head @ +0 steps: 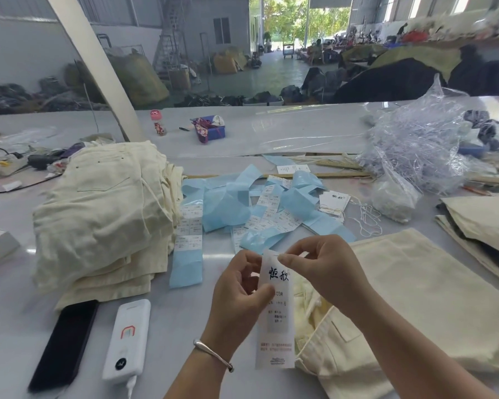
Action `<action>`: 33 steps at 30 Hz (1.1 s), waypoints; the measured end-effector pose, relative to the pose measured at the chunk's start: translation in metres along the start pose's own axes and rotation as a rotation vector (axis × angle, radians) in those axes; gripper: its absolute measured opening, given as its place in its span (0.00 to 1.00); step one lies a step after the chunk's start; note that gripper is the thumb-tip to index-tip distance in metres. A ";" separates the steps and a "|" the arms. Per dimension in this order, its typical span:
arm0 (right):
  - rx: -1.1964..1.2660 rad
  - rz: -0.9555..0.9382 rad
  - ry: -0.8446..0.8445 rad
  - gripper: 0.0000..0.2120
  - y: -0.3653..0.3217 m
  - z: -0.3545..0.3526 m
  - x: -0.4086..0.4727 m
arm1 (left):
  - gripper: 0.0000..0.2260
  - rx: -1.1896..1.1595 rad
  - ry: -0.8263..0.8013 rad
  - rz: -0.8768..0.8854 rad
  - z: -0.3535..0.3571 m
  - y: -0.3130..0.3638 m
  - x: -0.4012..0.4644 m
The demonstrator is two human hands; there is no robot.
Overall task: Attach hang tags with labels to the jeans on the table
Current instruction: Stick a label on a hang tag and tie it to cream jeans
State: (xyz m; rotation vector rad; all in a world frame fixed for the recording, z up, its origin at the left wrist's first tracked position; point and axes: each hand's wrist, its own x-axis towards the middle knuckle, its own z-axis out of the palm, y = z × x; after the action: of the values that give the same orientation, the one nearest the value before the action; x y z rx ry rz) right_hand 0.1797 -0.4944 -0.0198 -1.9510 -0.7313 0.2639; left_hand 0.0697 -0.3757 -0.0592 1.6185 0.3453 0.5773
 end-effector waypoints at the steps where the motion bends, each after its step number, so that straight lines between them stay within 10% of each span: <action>1: -0.026 0.007 0.005 0.08 -0.001 0.002 -0.001 | 0.11 0.011 0.002 -0.001 -0.003 -0.001 -0.001; 33: -0.194 0.085 0.131 0.05 0.014 -0.012 0.000 | 0.12 -0.034 -0.060 0.048 0.017 -0.007 0.006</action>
State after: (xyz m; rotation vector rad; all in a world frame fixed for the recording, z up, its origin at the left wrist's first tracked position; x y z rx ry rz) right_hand 0.1905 -0.5082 -0.0262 -2.1644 -0.6081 0.1180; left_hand 0.0850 -0.3862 -0.0658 1.6114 0.2519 0.5668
